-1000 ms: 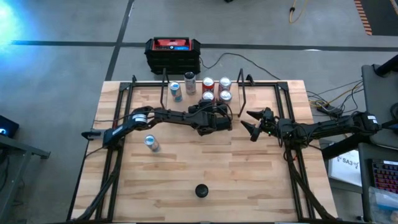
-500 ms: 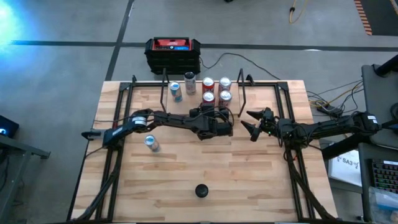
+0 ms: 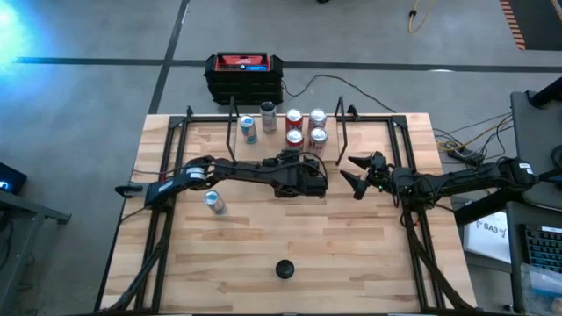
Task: Place canned beverage on shelf
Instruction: Put the white and pink soda can on the shelf aligned with the other white and pink soda can
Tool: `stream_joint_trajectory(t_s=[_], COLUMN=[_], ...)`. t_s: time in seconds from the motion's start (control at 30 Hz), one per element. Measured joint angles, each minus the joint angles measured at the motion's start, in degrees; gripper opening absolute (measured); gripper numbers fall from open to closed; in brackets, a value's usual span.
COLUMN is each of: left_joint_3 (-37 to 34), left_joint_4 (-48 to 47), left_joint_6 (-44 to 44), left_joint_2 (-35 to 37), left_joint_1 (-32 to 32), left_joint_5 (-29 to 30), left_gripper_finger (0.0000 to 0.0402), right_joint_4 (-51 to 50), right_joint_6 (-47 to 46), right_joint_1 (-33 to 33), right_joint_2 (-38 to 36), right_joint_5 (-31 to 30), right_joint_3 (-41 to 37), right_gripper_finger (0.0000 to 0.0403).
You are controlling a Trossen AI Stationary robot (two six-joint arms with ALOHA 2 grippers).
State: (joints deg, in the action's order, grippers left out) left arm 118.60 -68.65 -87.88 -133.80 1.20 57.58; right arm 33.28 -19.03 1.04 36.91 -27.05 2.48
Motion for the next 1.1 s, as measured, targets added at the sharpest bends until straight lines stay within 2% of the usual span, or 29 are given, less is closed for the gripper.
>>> stream_joint_trajectory(t_s=[0.17, 0.33, 0.57, 0.67, 0.77, 0.97, 1.1], left_joint_3=[7.81, 16.21, 15.37, 15.26, 15.56, 15.54, 15.50], left_joint_4=[-9.75, -18.72, -21.23, -21.31, -21.34, -21.37, -21.02], left_joint_6=[-2.23, -3.37, -4.26, -4.69, -7.17, -15.20, -20.55], left_joint_2=[0.00, 0.02, 1.69, 2.58, 3.47, 3.52, 2.78], left_joint_1=[1.63, 3.48, 6.56, 8.82, 11.89, 18.67, 21.67], left_joint_5=[-12.16, -28.56, -48.50, -54.77, -55.30, -49.79, -49.54], left_gripper_finger=[0.0399, 0.0398, 0.0398, 0.0398, 0.0398, 0.0398, 0.0398], right_joint_4=[0.00, 0.00, 0.00, 0.00, 0.00, -0.01, -0.02], right_joint_6=[0.00, 0.00, -0.02, -0.02, -0.02, -0.01, 0.00], right_joint_1=[0.00, 0.01, 0.02, 0.01, 0.02, 0.01, 0.02], right_joint_2=[0.00, 0.00, -0.04, -0.04, -0.04, -0.02, -0.02], right_joint_5=[0.01, 0.01, 0.00, 0.00, 0.02, 0.01, 0.00], right_joint_3=[0.00, -0.01, 0.00, 0.00, 0.00, 0.00, 0.00], right_gripper_finger=[0.0327, 0.0327, 0.0327, 0.0327, 0.0327, 0.0327, 0.0327])
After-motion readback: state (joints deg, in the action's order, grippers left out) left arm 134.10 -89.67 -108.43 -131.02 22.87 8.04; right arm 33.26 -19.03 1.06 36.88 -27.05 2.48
